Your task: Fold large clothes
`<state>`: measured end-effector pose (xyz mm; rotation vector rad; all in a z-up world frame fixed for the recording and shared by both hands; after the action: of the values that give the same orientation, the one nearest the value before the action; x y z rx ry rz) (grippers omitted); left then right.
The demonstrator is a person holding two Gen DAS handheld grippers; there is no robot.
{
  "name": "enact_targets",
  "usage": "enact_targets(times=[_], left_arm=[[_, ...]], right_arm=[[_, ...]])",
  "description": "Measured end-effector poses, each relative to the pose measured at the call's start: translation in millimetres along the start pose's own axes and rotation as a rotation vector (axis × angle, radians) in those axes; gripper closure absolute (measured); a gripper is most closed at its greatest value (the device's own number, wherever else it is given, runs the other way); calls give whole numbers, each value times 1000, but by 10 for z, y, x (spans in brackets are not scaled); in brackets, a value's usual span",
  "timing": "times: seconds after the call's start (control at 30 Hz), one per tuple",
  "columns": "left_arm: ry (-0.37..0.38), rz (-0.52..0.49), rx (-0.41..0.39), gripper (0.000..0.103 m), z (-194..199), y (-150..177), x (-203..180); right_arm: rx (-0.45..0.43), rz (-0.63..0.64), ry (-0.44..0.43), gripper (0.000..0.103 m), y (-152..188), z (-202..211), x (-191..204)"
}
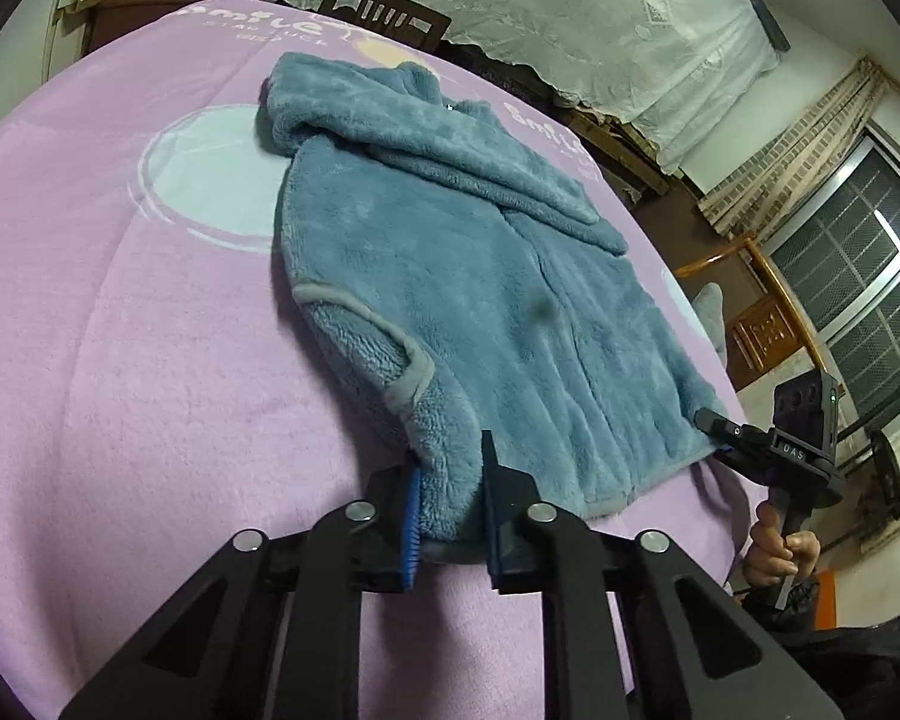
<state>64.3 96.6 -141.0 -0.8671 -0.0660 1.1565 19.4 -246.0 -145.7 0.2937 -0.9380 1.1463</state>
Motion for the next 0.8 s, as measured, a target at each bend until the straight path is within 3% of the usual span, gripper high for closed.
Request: enact_targets(times=[0.4, 0.8], left_arm=[[-44, -64, -58, 88, 120, -496, -98], [-91, -103, -49, 88, -56, -1263, -5]], right_arm=[[-21, 30, -90, 85, -316, 119, 392], [-44, 38, -108, 85, -1019, -127, 793]])
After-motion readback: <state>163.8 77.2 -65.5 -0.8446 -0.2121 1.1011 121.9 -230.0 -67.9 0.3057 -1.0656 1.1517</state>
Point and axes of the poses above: each gripper's, at about its wrist camera, not at the fingertips, and z roughly against the way its jaws point, x to its left, y to its underside, the point moved 6 cm from there along -z, roughly the way its jaws point, and after that the axes turned 13 degrees about -z, right-handed, at the moved point
